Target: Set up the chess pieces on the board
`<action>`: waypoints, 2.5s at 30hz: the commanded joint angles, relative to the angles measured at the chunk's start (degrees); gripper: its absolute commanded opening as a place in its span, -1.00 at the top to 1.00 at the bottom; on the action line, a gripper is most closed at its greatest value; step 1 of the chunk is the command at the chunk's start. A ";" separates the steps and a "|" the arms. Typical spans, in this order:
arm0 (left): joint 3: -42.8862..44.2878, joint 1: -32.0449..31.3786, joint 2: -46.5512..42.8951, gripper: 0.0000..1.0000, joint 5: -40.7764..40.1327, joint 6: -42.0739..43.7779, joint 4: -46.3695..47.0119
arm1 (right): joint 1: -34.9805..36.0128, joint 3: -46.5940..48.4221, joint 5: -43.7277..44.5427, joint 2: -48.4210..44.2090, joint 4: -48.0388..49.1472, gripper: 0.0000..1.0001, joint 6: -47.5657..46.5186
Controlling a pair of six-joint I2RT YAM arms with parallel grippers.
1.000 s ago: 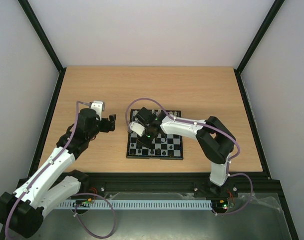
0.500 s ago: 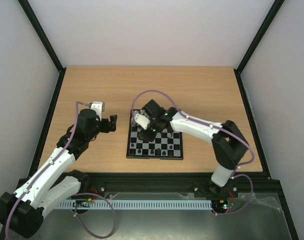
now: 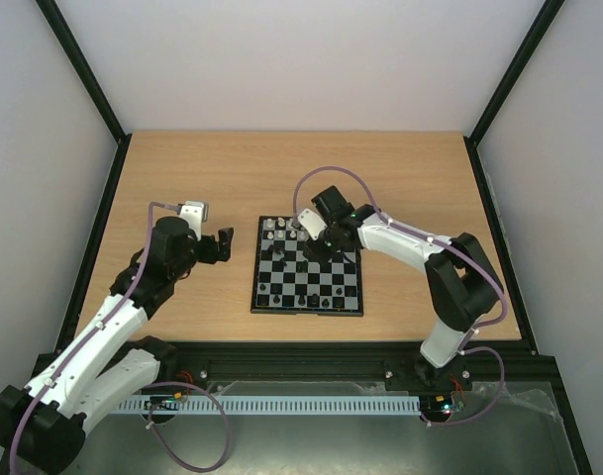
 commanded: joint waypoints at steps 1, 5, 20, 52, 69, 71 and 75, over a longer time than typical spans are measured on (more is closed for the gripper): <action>-0.07 0.37 -0.44 -0.98 0.38 1.16 0.74 | 0.19 0.74 0.65 2.90 -0.84 0.57 0.67; 0.03 0.37 -0.02 -0.98 0.89 1.25 0.60 | 0.19 2.00 0.46 5.25 -1.22 0.61 0.97; -0.01 0.37 0.12 -0.98 1.57 1.43 0.60 | 0.19 3.79 -1.79 6.37 -2.22 0.62 1.90; 0.07 0.64 0.63 -0.98 2.28 1.52 0.41 | 2.62 5.25 2.19 10.24 -3.84 0.72 2.16; 0.15 0.64 0.78 -0.98 2.63 1.52 0.40 | -0.55 0.91 4.52 1.06 -3.80 0.97 1.07; 0.10 0.57 0.79 -0.98 2.76 1.52 0.42 | -0.70 -0.55 5.17 -1.16 -4.14 0.97 -0.11; 0.11 0.64 0.79 -0.98 2.97 1.56 0.42 | -0.69 -5.55 4.94 -6.28 -4.33 0.97 -1.97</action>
